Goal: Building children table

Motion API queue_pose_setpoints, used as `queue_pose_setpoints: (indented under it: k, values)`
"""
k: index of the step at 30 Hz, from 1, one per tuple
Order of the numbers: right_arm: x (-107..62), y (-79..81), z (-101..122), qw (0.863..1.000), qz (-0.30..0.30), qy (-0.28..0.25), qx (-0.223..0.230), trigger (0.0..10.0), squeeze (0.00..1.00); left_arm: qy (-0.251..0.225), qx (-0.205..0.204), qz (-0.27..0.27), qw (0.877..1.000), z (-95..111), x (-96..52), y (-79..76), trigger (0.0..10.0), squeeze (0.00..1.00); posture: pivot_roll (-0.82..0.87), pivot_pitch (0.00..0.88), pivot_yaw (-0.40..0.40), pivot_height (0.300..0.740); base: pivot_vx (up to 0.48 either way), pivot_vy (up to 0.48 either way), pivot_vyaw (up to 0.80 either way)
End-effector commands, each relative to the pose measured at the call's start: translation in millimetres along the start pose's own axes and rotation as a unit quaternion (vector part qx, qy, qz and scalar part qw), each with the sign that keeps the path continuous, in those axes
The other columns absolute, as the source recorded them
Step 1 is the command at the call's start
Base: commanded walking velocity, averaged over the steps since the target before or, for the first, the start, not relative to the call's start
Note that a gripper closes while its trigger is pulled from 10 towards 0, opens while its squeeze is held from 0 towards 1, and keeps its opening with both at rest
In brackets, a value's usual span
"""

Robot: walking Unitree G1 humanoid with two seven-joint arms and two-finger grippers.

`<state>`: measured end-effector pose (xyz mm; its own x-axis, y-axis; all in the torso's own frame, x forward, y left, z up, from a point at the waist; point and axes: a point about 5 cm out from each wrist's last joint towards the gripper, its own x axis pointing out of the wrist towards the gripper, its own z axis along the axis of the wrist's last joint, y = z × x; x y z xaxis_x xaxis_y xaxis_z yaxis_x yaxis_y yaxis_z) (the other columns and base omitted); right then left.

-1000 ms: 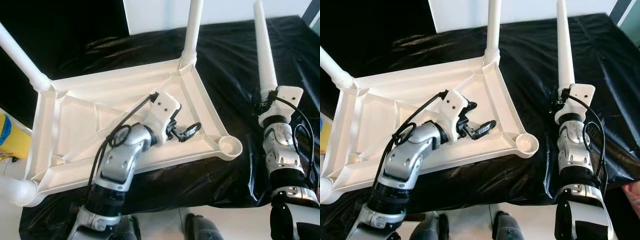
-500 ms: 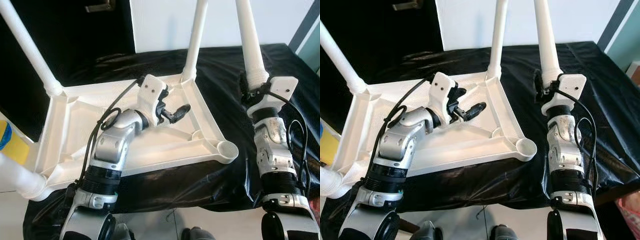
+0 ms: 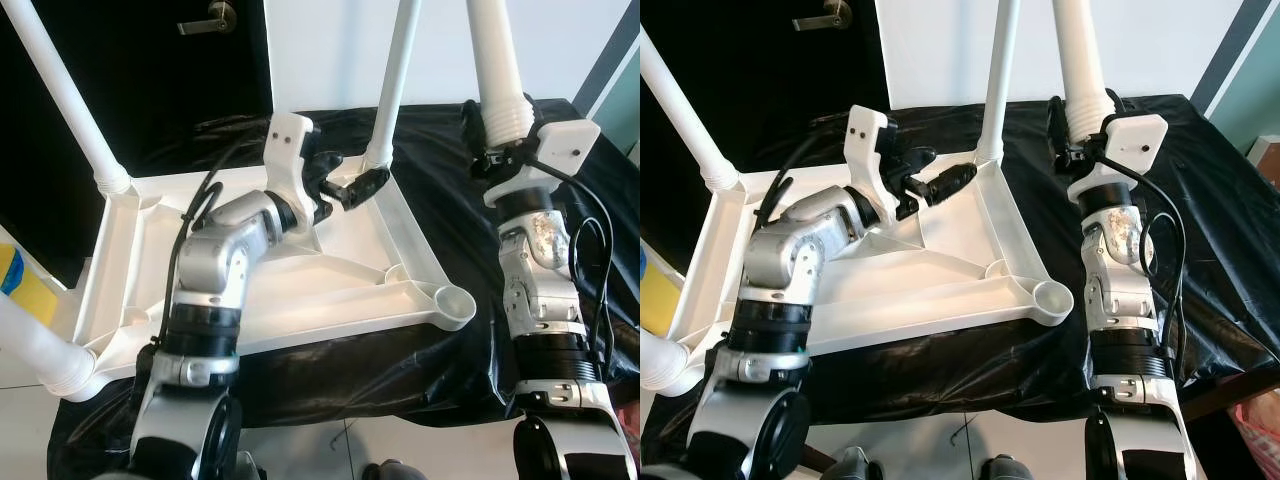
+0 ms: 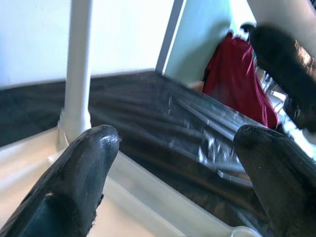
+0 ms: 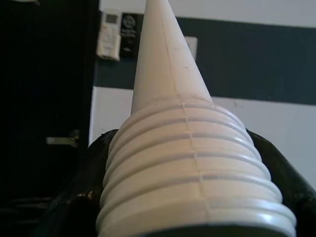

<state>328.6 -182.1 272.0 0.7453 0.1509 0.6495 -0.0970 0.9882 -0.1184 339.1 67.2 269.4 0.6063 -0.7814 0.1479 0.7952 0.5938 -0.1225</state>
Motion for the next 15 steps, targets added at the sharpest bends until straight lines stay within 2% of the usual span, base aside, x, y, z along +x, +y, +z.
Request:
queue_pose_setpoints:
  k: [1,5,8,9,14,15]
  values:
    - [5.6,1.2,13.4,0.999,0.009,-0.036,0.001,10.0,0.0,-0.004,-0.021,-0.002,1.0,2.4,0.0,3.3,10.0,0.0,0.0,0.0,-0.011,0.74,0.0,0.0,0.0]
    - [5.0,4.2,15.3,0.999,0.021,-0.042,0.008,10.0,0.0,-0.017,-0.009,0.004,1.0,7.3,-1.2,9.3,10.0,0.0,0.0,0.0,-0.012,0.74,0.0,0.0,0.0]
    - [-1.9,8.5,10.6,0.999,0.039,-0.032,0.013,10.0,0.0,-0.02,-0.02,0.004,1.0,7.1,-1.7,12.7,10.0,0.0,0.0,0.0,-0.011,0.74,0.0,0.0,0.0]
    - [-6.6,10.3,7.4,0.998,0.047,-0.023,0.018,10.0,0.0,-0.022,-0.043,-0.003,0.999,7.2,-1.7,13.5,10.0,0.0,0.0,0.0,-0.012,0.74,0.0,0.0,0.0]
    - [-9.5,11.4,5.5,0.998,0.051,-0.017,0.022,10.0,0.0,-0.025,-0.057,-0.008,0.998,7.7,-1.7,13.8,10.0,0.0,0.0,0.0,-0.013,0.74,0.0,0.0,0.0]
    - [-16.6,16.4,2.0,0.997,0.07,-0.005,0.028,10.0,0.0,-0.048,-0.095,-0.019,0.994,13.2,-2.1,16.1,10.0,1.0,-0.01,0.0,-0.009,0.74,0.0,0.0,0.0]
